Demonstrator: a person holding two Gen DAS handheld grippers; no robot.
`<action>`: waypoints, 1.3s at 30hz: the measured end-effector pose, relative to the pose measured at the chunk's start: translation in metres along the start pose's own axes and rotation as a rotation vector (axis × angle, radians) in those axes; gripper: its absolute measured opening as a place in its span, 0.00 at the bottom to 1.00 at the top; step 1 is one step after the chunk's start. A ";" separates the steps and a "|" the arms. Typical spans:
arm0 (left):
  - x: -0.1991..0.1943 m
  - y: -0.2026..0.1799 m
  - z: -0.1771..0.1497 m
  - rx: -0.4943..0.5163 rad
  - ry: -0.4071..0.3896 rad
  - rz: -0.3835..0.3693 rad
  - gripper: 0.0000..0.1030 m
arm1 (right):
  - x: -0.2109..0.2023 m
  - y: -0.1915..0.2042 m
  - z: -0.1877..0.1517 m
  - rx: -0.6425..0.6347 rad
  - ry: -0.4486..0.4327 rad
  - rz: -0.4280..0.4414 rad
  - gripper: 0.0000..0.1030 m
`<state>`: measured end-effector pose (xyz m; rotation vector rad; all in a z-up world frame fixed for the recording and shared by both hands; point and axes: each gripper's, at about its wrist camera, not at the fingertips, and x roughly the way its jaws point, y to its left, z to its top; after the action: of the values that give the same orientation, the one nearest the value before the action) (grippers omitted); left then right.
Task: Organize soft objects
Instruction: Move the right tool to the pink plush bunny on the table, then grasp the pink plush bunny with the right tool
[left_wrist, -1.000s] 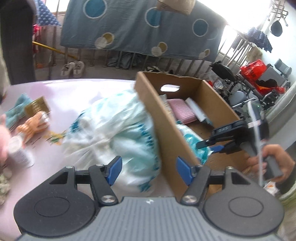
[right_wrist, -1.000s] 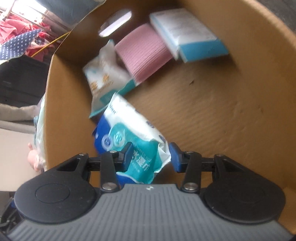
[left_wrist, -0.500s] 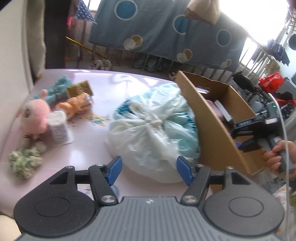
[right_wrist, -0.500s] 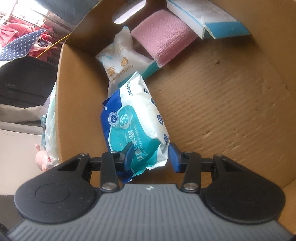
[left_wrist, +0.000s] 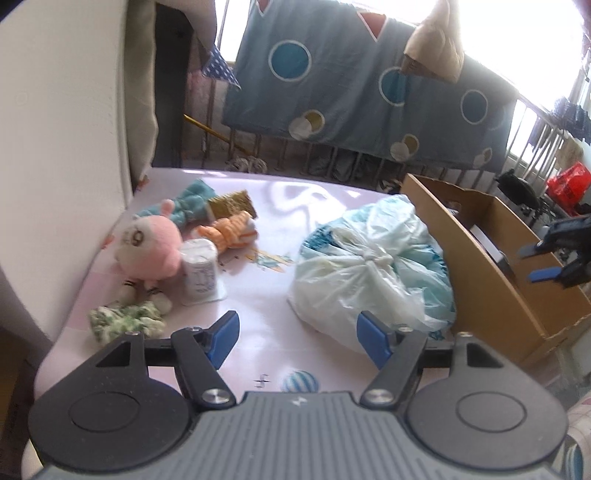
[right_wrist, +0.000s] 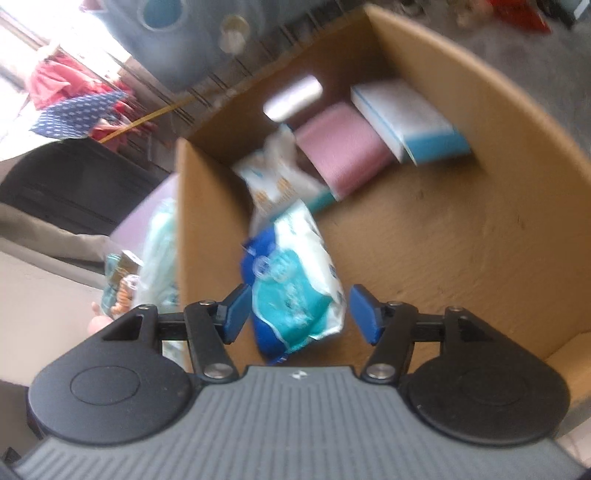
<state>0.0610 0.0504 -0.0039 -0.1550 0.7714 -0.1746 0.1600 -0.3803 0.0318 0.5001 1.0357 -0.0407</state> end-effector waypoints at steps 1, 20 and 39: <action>-0.002 0.002 -0.001 0.004 -0.011 0.010 0.69 | -0.006 0.007 0.000 -0.016 -0.015 0.011 0.59; 0.019 0.083 0.009 -0.090 -0.131 0.244 0.69 | 0.110 0.276 -0.048 -0.376 0.280 0.459 0.72; 0.132 0.159 0.043 -0.293 0.033 0.168 0.61 | 0.317 0.425 -0.110 -0.640 0.466 0.328 0.71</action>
<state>0.2004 0.1808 -0.0953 -0.3636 0.8367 0.0970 0.3473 0.1058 -0.1161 0.0811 1.3291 0.7075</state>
